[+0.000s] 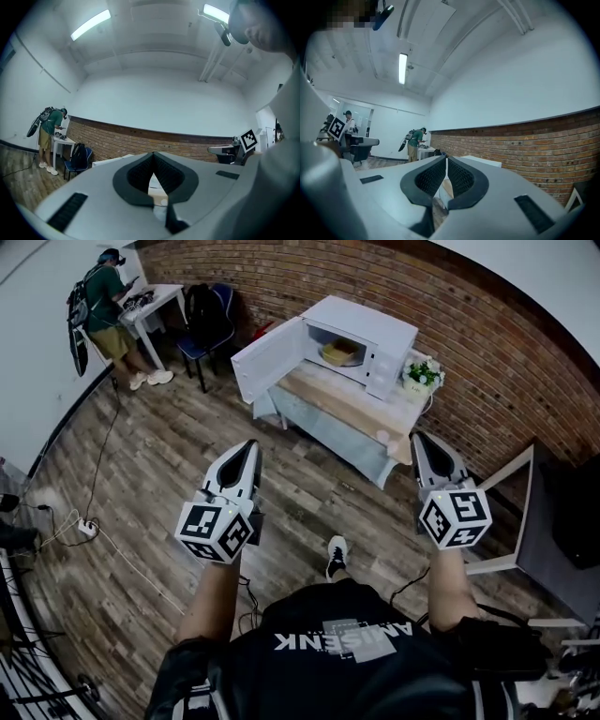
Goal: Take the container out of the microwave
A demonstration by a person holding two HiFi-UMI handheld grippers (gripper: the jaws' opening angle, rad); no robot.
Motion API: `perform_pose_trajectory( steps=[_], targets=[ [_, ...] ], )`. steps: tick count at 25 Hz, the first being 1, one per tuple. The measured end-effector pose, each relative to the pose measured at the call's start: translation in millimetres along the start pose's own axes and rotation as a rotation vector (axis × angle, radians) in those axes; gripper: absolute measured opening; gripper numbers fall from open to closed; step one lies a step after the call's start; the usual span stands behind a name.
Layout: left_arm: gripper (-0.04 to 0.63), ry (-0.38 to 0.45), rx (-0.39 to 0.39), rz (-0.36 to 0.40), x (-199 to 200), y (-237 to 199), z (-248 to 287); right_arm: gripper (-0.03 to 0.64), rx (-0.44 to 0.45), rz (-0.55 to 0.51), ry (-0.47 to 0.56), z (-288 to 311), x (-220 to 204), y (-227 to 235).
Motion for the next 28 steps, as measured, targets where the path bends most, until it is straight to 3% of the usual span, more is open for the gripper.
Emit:
perform_pose_trajectory(
  steps=[5, 13, 28],
  targets=[
    [0.011, -0.011, 0.037, 0.022, 1.3, -18.0, 39.1, 0.043, 0.011, -0.009, 0.043, 42.8, 15.7, 24.2],
    [0.012, -0.022, 0.025, 0.009, -6.7, -27.4, 132.9, 0.041, 0.016, -0.001, 0.064, 104.4, 28.2, 83.7],
    [0.011, -0.065, -0.034, 0.030, -14.8, -3.0, 282.0, 0.043, 0.000, 0.014, 0.050, 178.7, 37.9, 195.8]
  ],
)
Point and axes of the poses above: the fingertips, and each gripper's own axes: z forward along the fingers, y to its right, x out of its top, the point moved 3 cm from there along -z, backward along the fingers, and after that the axes turned 13 degrees about z, right-handed, at the moved point
